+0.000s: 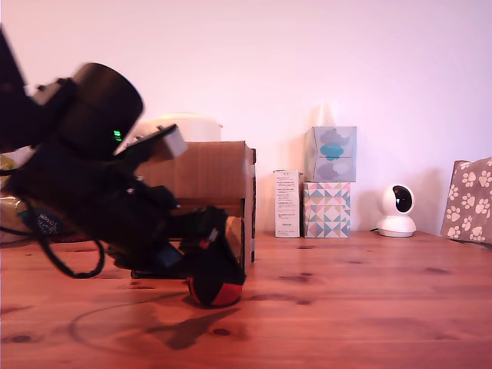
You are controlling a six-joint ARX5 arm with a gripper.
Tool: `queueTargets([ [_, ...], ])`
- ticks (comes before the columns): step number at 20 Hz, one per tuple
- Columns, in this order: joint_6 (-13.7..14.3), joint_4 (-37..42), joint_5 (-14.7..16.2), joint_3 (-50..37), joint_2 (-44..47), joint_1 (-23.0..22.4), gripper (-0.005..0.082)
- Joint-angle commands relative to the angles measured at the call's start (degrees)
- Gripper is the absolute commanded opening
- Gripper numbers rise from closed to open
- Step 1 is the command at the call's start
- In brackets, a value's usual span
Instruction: Drop the footbag into the cardboard dice tower
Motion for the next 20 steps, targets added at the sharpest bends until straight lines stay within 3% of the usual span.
queueTargets([
  [1, 0.31, -2.62, 0.28, 1.05, 1.03, 0.07, 0.0706],
  [2, 0.63, -4.31, 0.26, 1.60, 1.03, 0.07, 0.0611],
  [4, 1.70, -7.19, 0.22, 2.27, 1.03, 0.07, 0.0296],
  [5, 2.23, -7.54, 0.59, 2.29, 1.03, 0.04, 0.0195],
  [6, 2.78, -7.69, 0.96, 2.32, 1.01, 0.04, 0.0159],
  [11, 2.99, -11.89, 1.95, 2.32, -2.64, 0.04, 0.0158],
  [20, 3.04, -26.88, 3.19, 2.32, -24.65, 0.07, 0.0157],
])
